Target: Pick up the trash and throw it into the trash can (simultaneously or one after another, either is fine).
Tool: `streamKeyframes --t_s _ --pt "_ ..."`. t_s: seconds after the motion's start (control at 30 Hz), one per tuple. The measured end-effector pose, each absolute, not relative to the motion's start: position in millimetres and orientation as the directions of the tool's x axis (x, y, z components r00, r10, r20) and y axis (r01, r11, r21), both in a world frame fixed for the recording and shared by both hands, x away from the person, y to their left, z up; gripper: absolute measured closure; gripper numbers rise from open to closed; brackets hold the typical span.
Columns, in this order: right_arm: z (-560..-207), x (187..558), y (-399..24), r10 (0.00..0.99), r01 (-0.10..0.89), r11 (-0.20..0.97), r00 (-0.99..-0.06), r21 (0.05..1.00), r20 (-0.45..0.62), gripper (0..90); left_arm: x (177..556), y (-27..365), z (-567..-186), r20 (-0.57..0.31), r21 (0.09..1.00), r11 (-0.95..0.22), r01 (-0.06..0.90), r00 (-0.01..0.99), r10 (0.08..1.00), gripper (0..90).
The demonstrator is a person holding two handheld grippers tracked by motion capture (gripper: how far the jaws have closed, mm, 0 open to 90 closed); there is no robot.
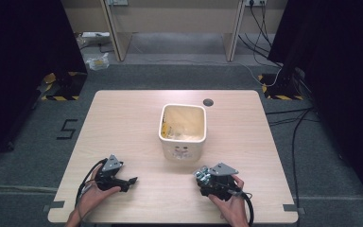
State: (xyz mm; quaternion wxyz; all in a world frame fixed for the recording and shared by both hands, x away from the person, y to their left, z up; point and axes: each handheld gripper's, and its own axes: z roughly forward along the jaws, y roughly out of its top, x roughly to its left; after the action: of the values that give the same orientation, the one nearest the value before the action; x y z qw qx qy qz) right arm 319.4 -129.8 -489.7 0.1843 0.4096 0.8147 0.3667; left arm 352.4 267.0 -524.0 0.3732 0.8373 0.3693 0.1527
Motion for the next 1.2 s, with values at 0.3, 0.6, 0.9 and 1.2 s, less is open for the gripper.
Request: streamKeyframes --t_s 0.3,0.6,0.9,1.2 --pt "-477 320 -140 0.81 0.516 0.383 -0.586 0.766 -0.01 34.3 352 267 -524 -0.02 0.738 -0.448 0.504 0.68 0.733 9.8" --pt "-464 321 -149 0.819 0.503 0.372 -0.574 0.78 -0.021 34.3 352 267 -524 -0.02 0.738 -0.449 0.504 0.681 0.732 9.9" --pt "-453 324 -154 0.822 0.482 0.375 -0.568 0.792 -0.043 34.3 352 267 -524 -0.02 0.738 -0.449 0.504 0.681 0.732 9.8" --pt "-444 327 -159 0.828 0.48 0.364 -0.56 0.798 -0.041 34.3 352 267 -524 -0.02 0.738 -0.449 0.504 0.681 0.732 9.8"
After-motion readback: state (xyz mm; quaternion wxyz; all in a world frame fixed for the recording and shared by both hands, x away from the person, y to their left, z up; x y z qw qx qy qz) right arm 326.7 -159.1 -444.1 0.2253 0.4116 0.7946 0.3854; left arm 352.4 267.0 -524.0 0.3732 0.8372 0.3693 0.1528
